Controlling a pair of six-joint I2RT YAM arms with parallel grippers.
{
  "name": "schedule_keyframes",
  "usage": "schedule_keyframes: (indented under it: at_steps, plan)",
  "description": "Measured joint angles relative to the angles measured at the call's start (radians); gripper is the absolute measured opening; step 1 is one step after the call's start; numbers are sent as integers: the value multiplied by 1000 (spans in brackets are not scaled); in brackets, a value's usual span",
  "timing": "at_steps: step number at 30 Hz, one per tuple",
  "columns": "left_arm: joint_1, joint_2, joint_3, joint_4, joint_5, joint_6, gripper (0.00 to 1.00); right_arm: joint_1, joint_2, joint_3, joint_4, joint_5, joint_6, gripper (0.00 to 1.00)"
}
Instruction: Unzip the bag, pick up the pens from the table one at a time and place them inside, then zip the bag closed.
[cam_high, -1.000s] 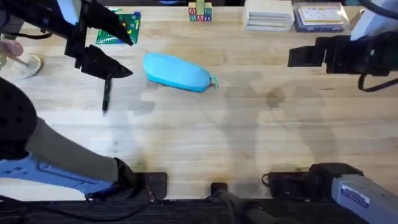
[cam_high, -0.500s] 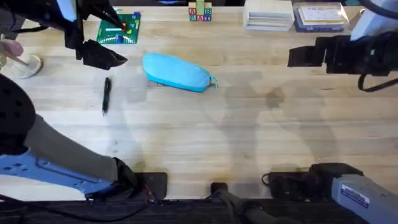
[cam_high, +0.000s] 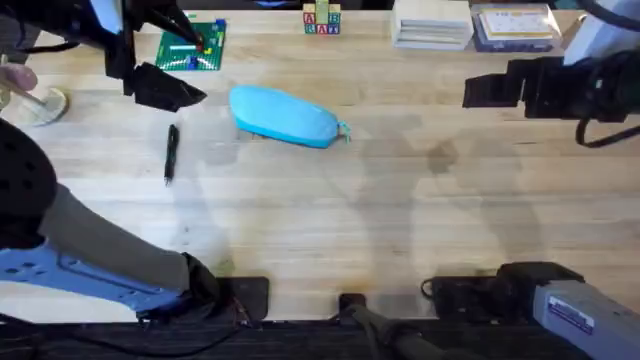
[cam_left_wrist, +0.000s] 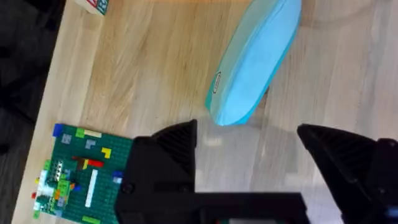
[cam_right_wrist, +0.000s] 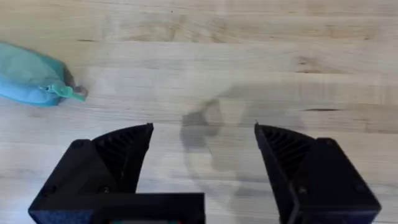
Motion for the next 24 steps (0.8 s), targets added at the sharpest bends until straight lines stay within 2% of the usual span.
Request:
schedule_keyframes:
  at_steps: [8,20,24]
  plan:
    - [0,45,1,-3,84,41,991,0,0,0,0,0,0,997]
    - [0,175,1,-29,149,175,991,0,0,0,0,0,0,998]
    - [0,215,1,-31,166,198,991,0,0,0,0,0,0,997]
